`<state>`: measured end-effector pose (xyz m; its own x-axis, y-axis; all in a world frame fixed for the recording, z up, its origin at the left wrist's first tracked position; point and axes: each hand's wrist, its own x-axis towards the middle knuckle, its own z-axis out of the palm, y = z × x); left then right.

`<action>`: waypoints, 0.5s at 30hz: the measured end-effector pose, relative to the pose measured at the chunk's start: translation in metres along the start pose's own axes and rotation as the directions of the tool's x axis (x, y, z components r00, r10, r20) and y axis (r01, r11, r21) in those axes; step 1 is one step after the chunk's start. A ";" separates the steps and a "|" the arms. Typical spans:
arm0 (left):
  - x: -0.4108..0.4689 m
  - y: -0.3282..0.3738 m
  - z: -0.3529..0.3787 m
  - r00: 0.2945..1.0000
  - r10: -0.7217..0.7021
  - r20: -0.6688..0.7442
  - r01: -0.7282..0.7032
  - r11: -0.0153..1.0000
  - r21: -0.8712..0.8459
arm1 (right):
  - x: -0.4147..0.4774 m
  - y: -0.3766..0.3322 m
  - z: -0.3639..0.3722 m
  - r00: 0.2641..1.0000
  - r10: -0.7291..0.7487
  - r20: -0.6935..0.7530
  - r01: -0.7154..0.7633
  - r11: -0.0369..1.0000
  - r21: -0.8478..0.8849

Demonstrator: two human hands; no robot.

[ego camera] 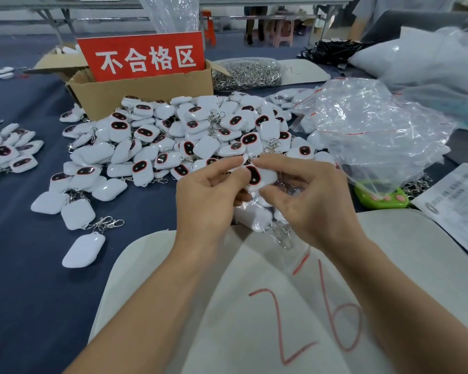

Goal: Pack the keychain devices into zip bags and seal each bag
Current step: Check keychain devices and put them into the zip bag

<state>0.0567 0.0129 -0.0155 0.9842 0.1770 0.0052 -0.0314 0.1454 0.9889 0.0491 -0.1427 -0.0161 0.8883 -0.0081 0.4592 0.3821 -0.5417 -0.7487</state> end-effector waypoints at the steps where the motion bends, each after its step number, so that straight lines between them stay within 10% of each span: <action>1: 0.000 0.002 0.000 1.000 -0.016 0.018 0.017 0.999 -0.039 | 0.000 0.001 0.001 1.000 0.021 -0.011 -0.021 0.999 0.030; 8: -0.008 -0.006 0.003 0.969 0.236 0.077 -0.248 0.932 0.265 | 0.007 0.009 -0.004 0.970 0.156 -0.184 -0.133 0.982 0.132; 15: -0.030 -0.014 0.011 0.797 0.275 0.537 -0.601 0.439 0.668 | 0.011 0.012 -0.014 0.905 0.296 -0.307 -0.196 0.928 0.317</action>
<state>0.0296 -0.0053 -0.0280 0.8698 -0.3417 0.3560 -0.4891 -0.6923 0.5306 0.0602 -0.1613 -0.0133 0.8384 -0.4255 0.3407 0.2614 -0.2346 -0.9363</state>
